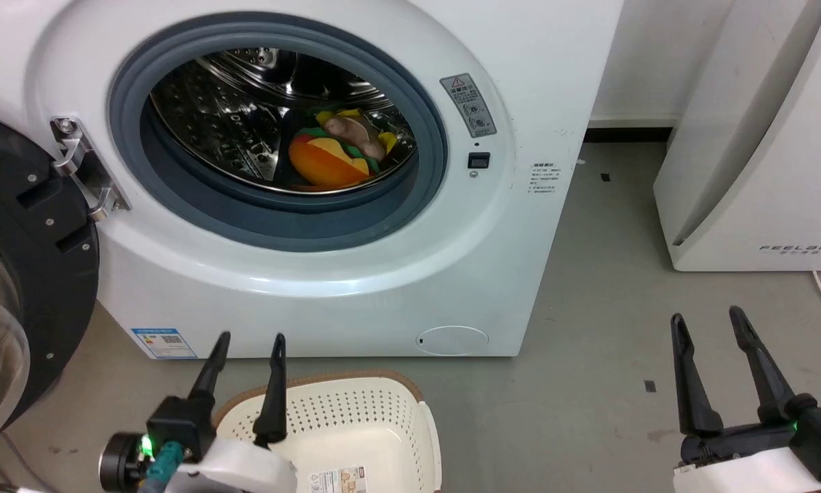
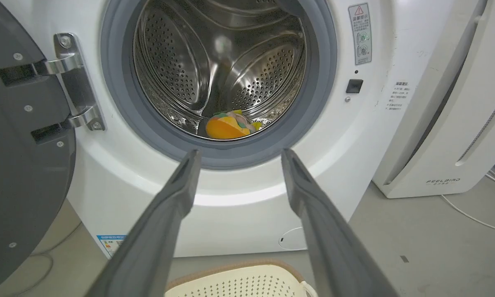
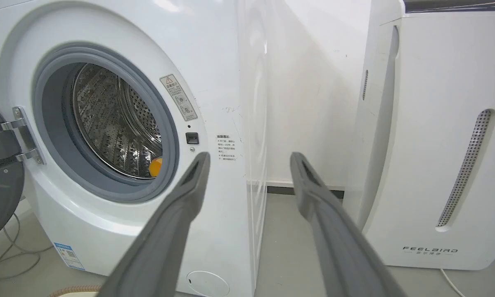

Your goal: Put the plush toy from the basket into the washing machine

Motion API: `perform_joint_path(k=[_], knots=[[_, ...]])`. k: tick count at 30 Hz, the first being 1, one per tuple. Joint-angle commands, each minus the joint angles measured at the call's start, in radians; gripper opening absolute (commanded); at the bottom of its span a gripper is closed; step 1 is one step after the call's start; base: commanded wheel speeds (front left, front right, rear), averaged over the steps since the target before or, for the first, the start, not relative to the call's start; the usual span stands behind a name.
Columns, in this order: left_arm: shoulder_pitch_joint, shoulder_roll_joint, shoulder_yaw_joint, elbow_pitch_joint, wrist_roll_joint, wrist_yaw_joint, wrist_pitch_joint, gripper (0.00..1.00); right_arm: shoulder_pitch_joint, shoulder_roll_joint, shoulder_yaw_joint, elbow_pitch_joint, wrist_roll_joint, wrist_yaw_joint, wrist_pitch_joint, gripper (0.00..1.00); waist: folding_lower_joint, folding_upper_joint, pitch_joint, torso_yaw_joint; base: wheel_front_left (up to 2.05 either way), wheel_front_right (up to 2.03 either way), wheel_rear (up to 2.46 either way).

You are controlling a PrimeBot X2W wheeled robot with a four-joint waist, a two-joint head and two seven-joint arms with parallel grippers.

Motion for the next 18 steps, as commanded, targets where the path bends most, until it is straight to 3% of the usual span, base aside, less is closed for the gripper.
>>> perform_joint_path(k=[1,15,16,18], knots=[[0.025,-0.009,0.005,0.007,0.017,-0.005,-0.005,1.00,0.016,0.001,0.002,0.003,0.011,-0.001,-0.005,1.00,0.0002,0.0000,-0.005,0.000,0.00,0.00,0.00],[0.073,-0.077,0.045,0.077,0.080,-0.037,-0.005,1.00,0.047,0.001,0.004,0.036,0.022,-0.001,-0.005,1.00,0.0002,0.0000,-0.029,0.008,0.00,0.00,0.00],[0.061,-0.075,0.042,0.077,0.074,-0.034,0.001,0.00,0.030,0.000,0.002,0.032,0.023,0.000,0.000,0.00,0.0002,0.0000,-0.029,0.008,0.00,0.00,0.00],[0.061,-0.075,0.041,0.077,0.074,-0.034,0.001,0.00,0.029,0.000,0.002,0.032,0.023,0.000,0.001,0.00,0.0002,0.0000,-0.029,0.008,0.00,0.00,0.00]])
